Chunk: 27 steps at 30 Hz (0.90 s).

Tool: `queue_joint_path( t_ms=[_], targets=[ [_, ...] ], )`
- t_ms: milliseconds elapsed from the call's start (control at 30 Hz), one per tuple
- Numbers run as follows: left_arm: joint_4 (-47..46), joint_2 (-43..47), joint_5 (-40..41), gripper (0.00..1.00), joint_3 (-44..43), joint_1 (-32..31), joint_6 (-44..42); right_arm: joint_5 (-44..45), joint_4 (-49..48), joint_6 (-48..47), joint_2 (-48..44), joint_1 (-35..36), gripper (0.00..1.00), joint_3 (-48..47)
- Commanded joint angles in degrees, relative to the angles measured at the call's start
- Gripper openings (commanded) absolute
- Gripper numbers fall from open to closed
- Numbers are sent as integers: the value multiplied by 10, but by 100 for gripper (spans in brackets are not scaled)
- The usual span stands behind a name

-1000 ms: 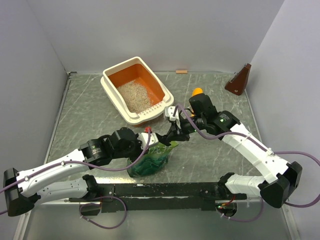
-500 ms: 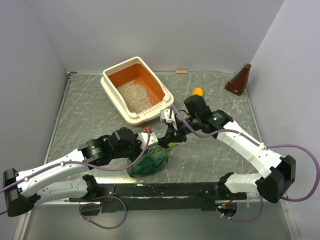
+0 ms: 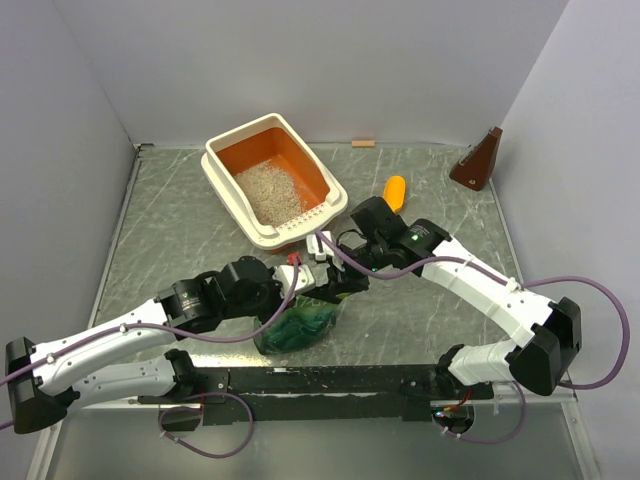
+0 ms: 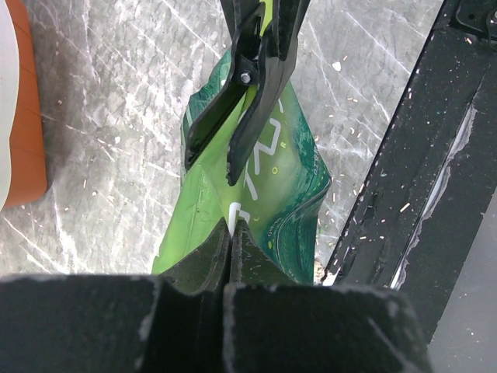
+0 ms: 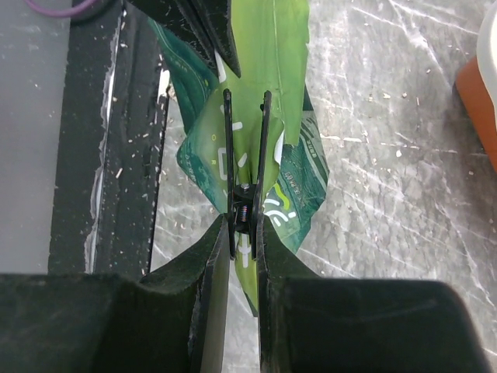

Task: Fill the litter box with clean litter

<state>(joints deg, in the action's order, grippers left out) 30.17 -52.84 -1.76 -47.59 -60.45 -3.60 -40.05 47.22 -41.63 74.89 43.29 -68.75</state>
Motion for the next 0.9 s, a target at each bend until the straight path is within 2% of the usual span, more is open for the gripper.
queue_joint_path(
  t_ms=[0, 500, 700, 733, 833, 867],
  targets=[
    [-8, 34, 16, 1, -4, -1, 6, 74, 62, -12, 9, 7, 0, -6],
    [-9, 38, 42, 1, -10, -1, 10, 64, 10, 16, 39, 43, 0, 58],
    [-10, 46, 45, 1, -8, -1, 12, 62, 3, 41, 38, 44, 28, 44],
    [-9, 47, 44, 1, -8, -1, 12, 66, 2, 44, 35, 43, 38, 40],
    [-8, 49, 42, 1, -7, -1, 13, 74, -4, 50, 23, 43, 54, 34],
    [-9, 50, 43, 1, -7, -1, 13, 77, -7, 52, 12, 43, 63, 34]
  ],
)
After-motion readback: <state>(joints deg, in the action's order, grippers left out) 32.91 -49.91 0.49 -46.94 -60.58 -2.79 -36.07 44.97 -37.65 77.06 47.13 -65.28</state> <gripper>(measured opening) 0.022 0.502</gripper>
